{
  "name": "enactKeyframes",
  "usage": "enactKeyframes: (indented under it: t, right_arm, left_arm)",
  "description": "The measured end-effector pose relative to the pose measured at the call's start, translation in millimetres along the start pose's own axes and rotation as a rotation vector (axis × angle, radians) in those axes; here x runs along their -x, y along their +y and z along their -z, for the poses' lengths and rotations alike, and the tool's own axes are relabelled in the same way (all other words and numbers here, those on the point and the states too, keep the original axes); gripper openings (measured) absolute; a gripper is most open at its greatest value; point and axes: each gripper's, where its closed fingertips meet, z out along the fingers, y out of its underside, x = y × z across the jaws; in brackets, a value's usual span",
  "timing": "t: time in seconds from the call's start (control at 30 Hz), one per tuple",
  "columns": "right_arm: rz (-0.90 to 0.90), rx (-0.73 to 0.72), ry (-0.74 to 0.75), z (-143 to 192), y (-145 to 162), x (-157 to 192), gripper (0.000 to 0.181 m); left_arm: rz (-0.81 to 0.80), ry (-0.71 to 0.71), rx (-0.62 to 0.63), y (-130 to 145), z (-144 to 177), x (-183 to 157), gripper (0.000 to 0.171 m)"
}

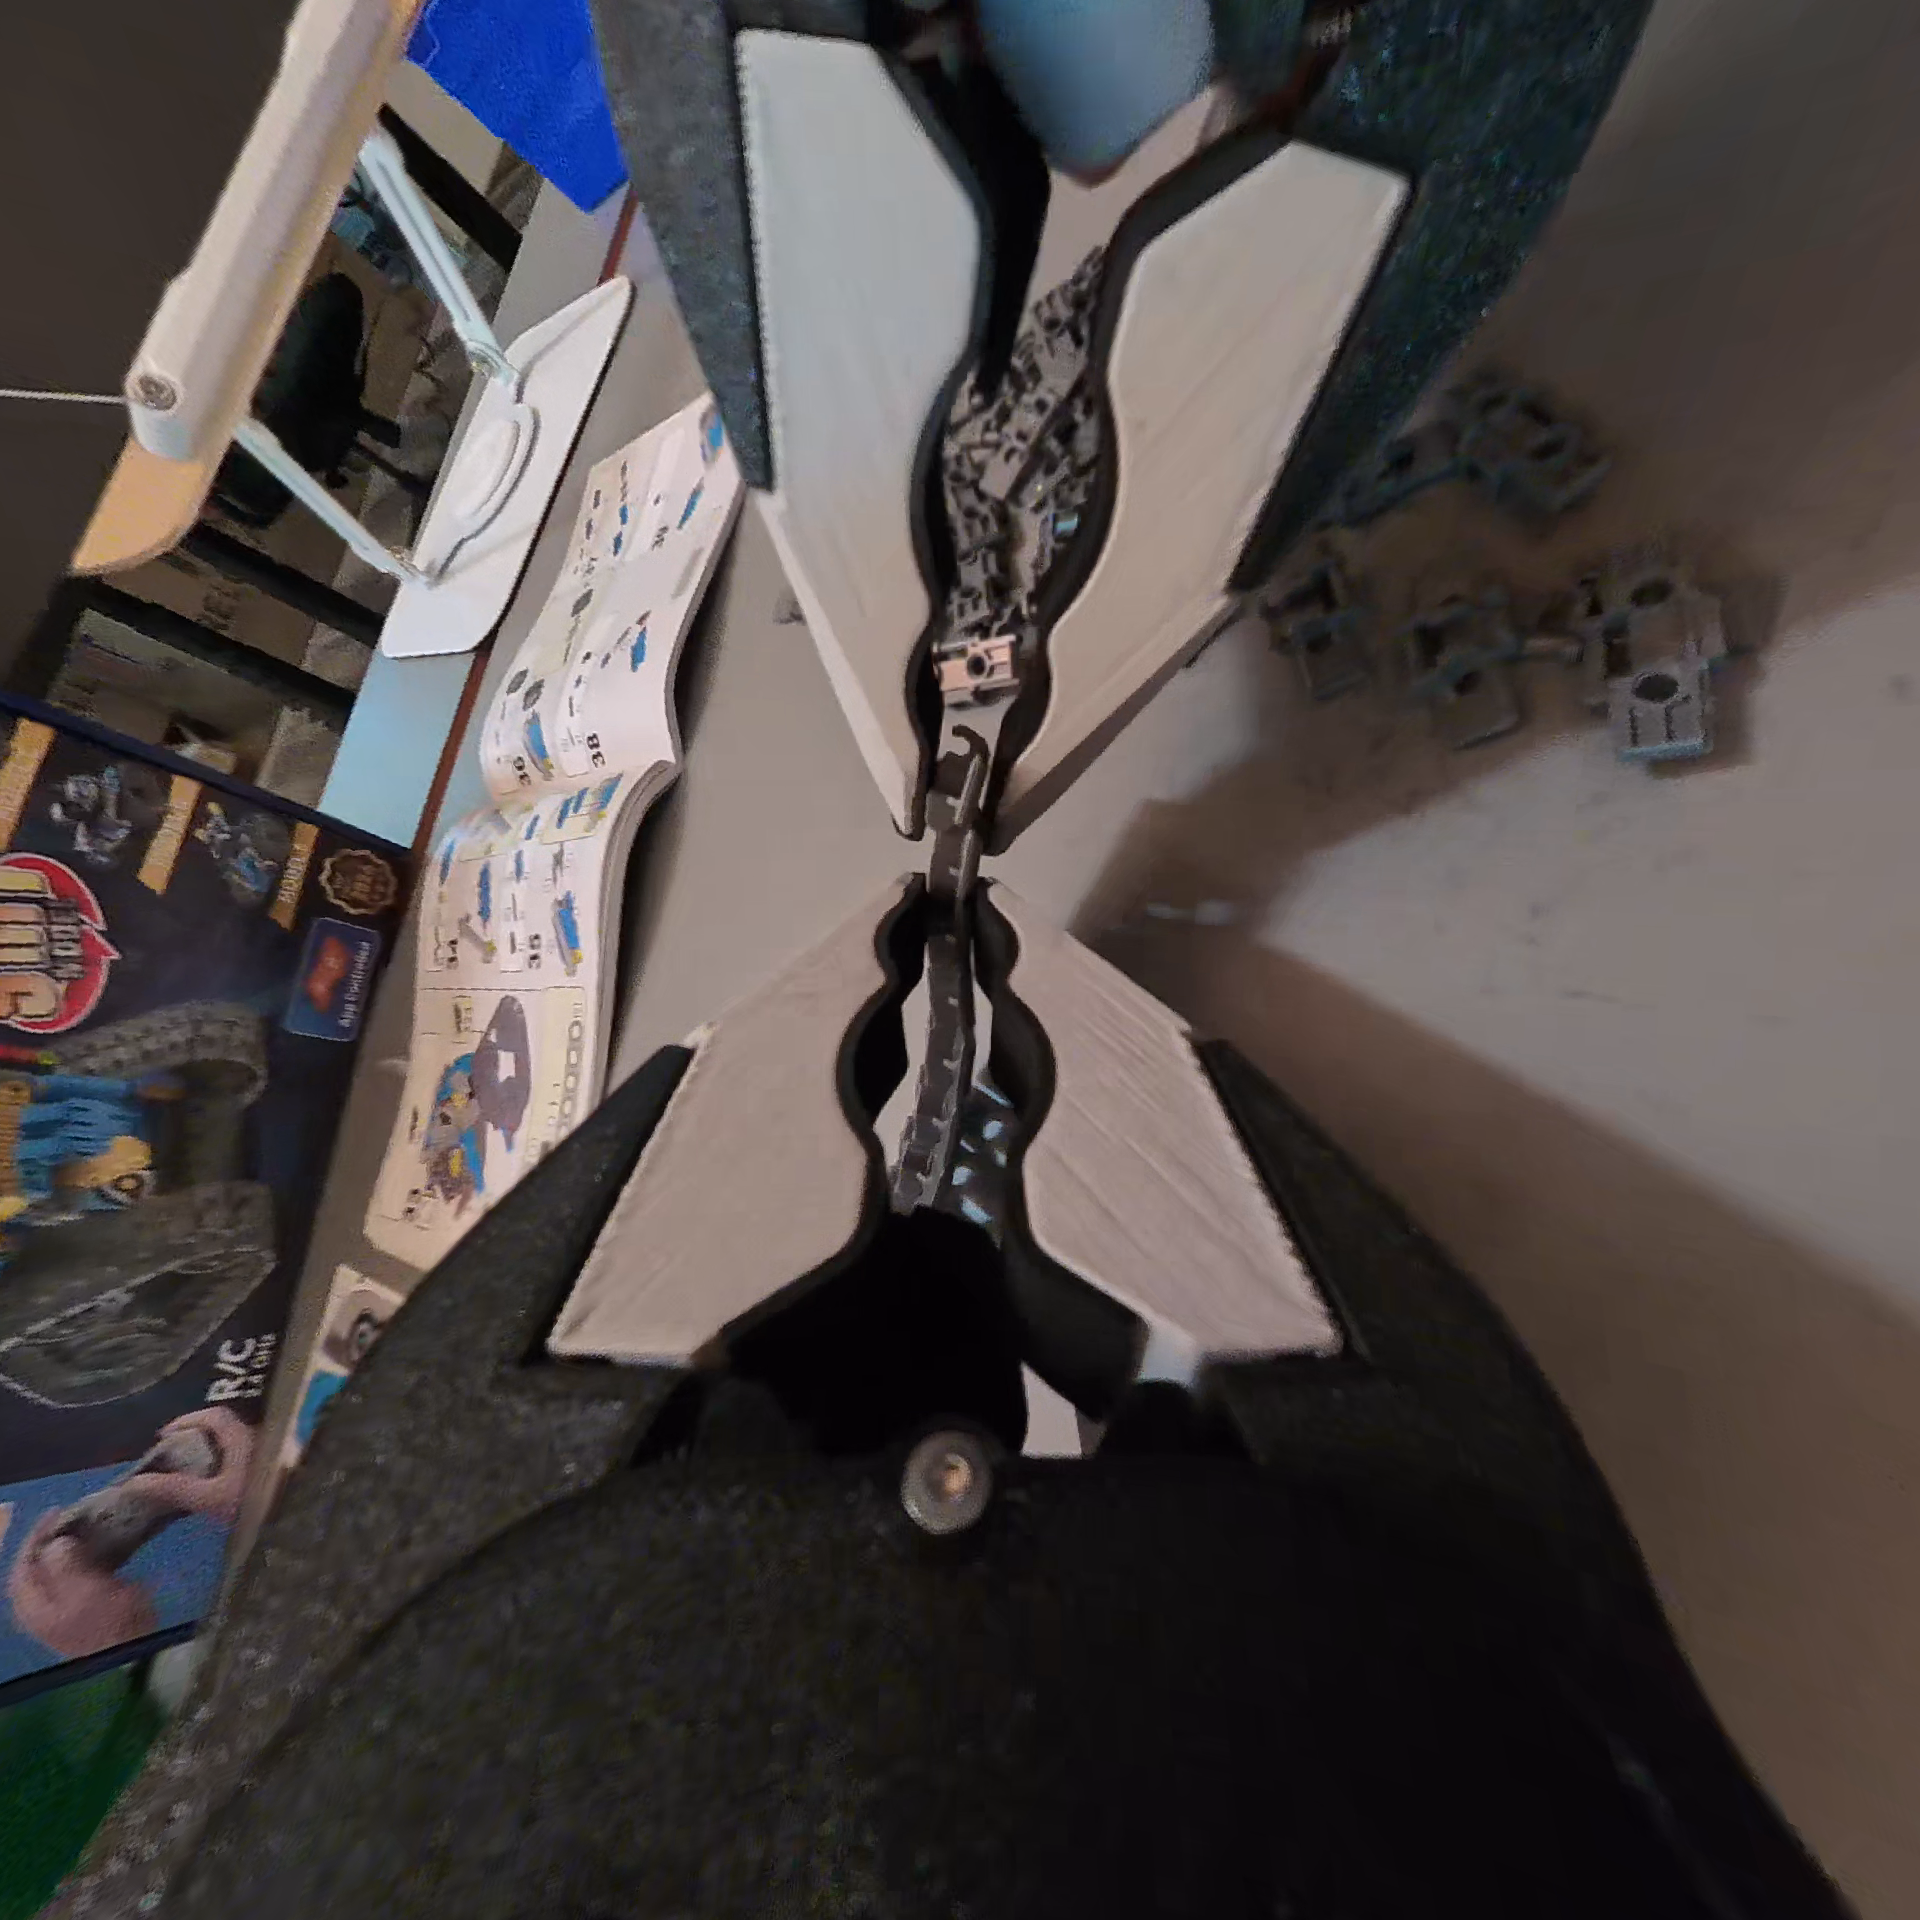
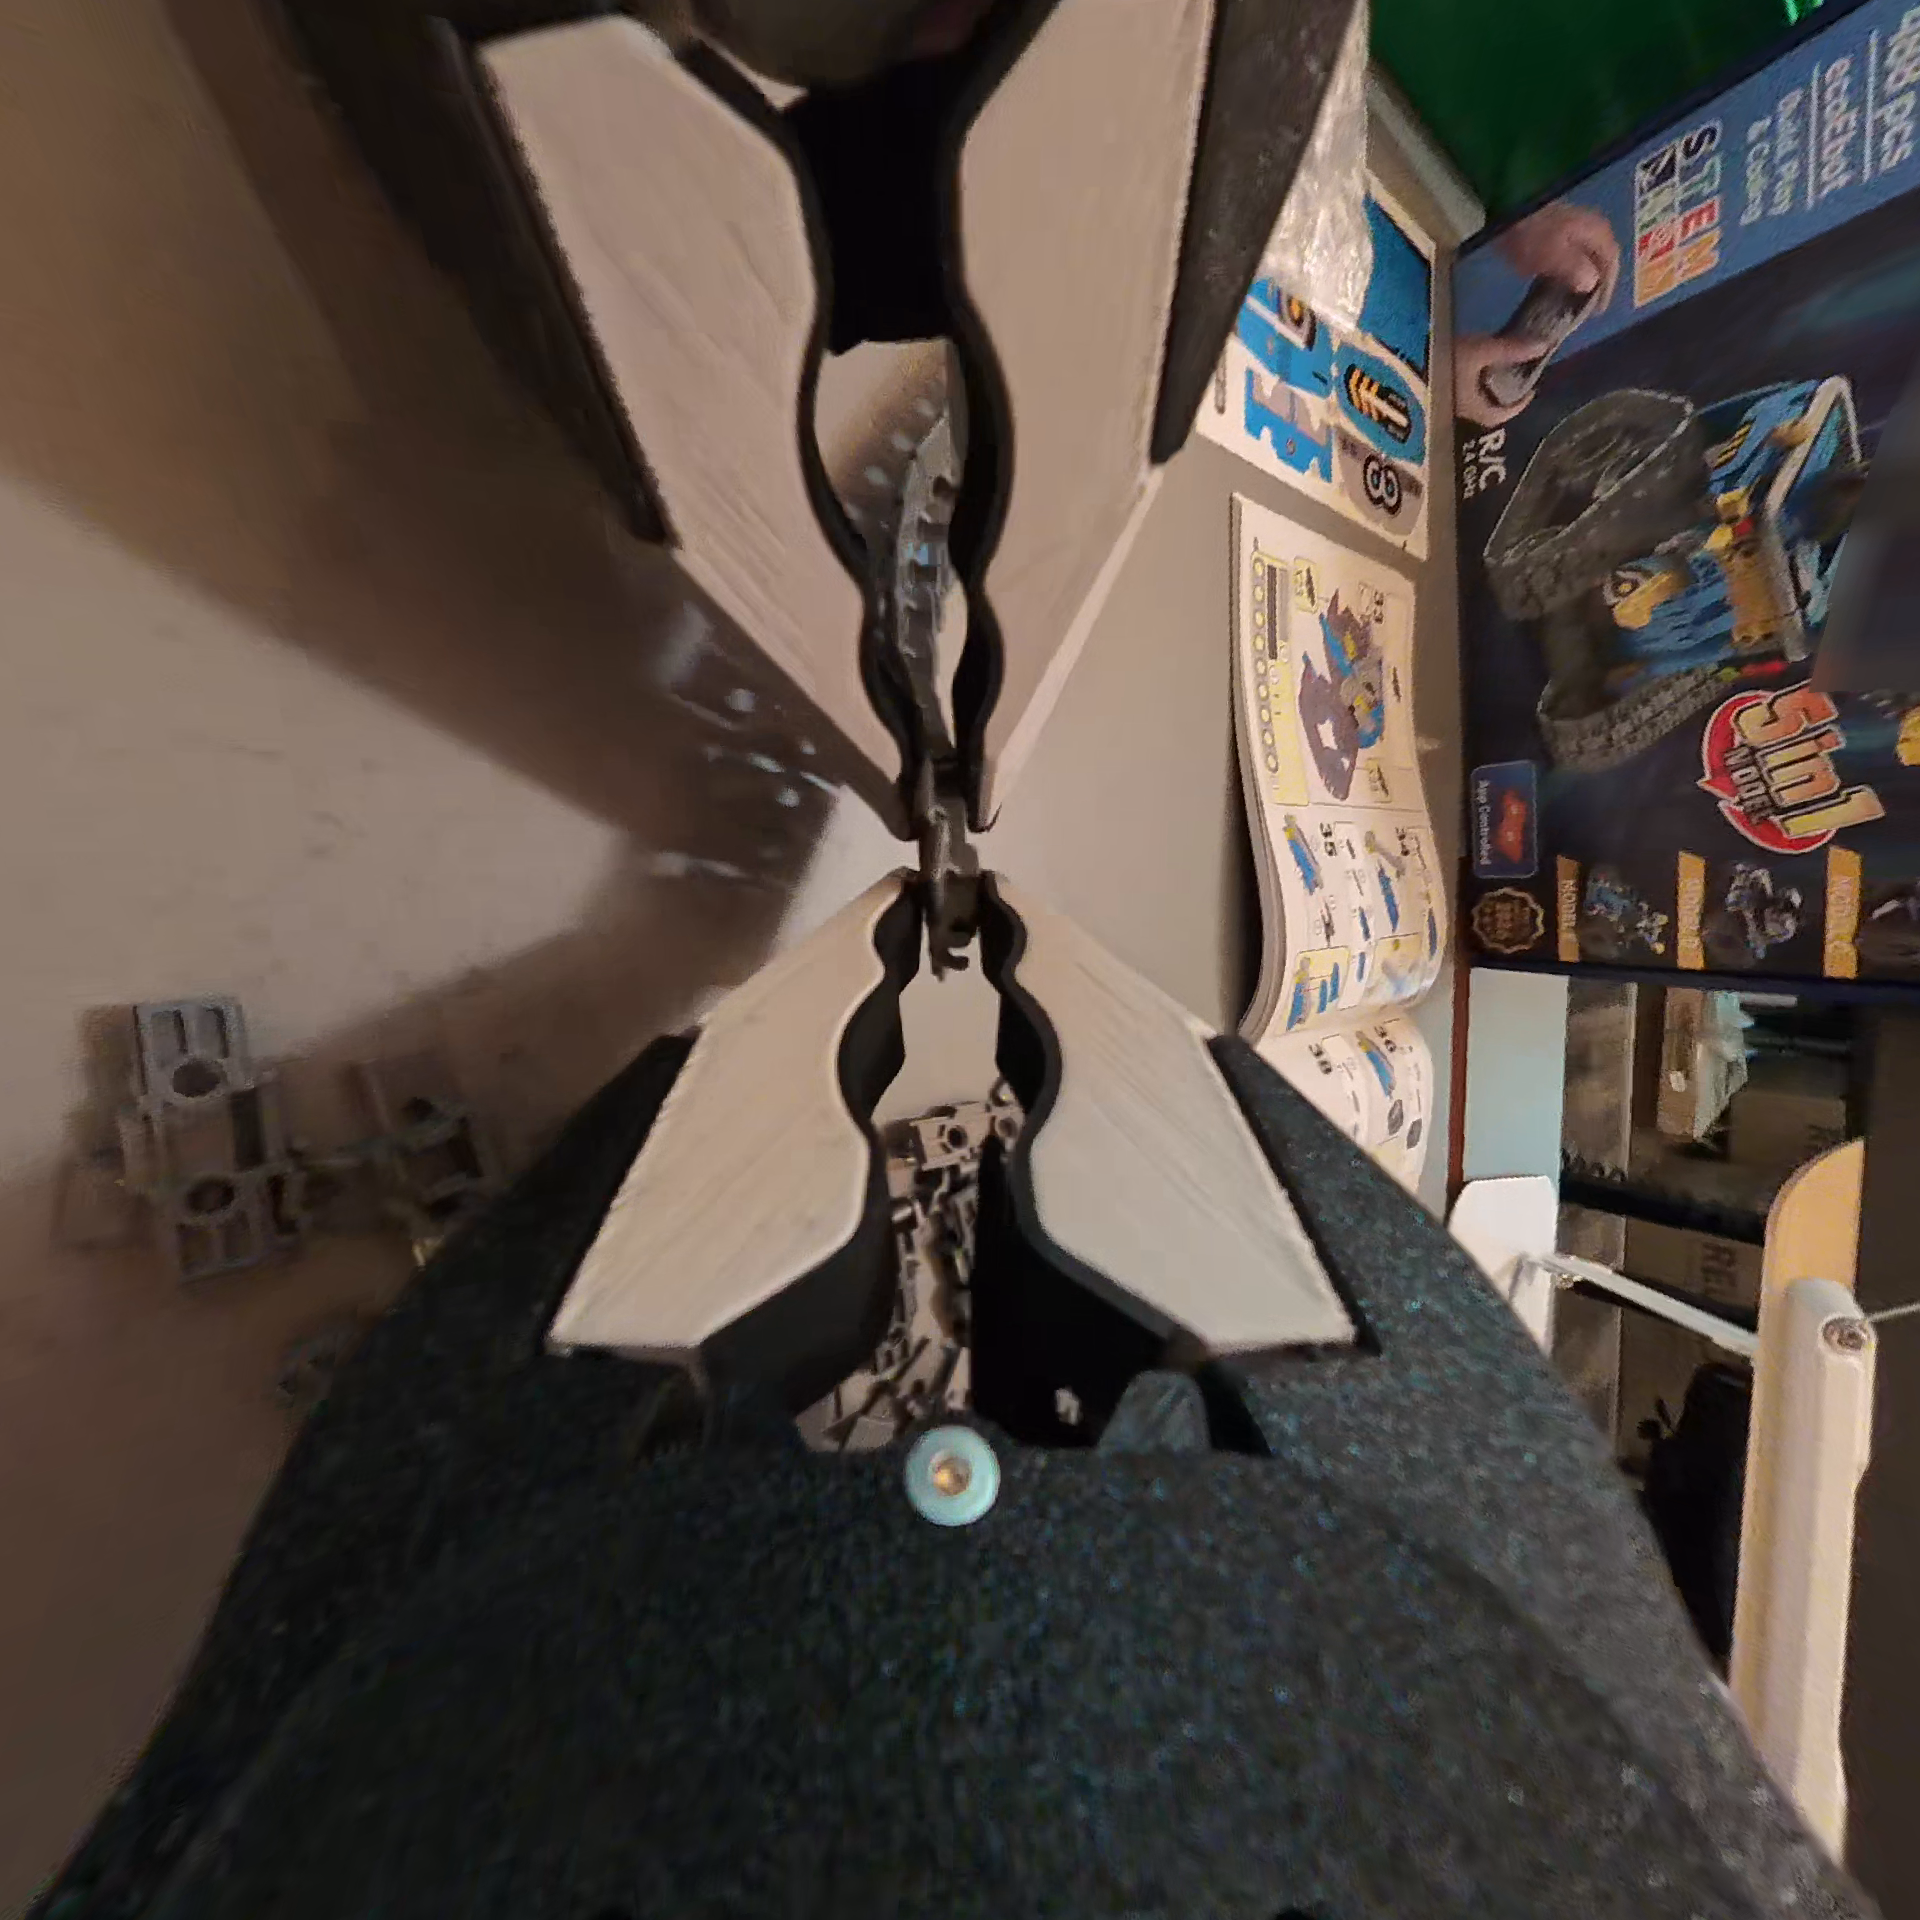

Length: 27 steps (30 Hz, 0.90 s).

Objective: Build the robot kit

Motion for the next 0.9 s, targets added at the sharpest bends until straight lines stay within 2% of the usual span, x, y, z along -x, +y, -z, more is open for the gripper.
enactKeyframes:
  t: [0.13,0.23,0.4,0.5,0.57,0.7,0.9]
  right_arm:
    - [-0.016,-0.015,-0.068,1,1,3,0.008]
    - [0.036,-0.008,-0.096,5,3,9,0.008]
    - [-0.091,-0.058,-0.165,6,1,10,0.006]
    - [-0.110,-0.067,-0.197,5,1,12,0.009]
    - [-0.166,-0.084,-0.291,6,1,17,0.007]
    - [-0.283,-0.151,-0.425,12,-2,16,0.007]
    - [-0.249,-0.177,-0.420,14,-7,16,0.008]
  left_arm:
    - [0.052,0.032,-0.022,-2,0,-2,0.006]
    - [0.139,0.097,-0.047,-6,0,-7,0.007]
    - [0.322,0.154,-0.074,-9,0,-3,0.007]
    - [0.307,0.167,-0.065,-8,-1,-5,0.007]
    - [0.253,0.212,-0.101,-9,0,-12,0.007]
    - [0.298,0.272,-0.170,-20,7,-10,0.013]
    - [0.313,0.295,-0.220,-27,15,-9,0.017]
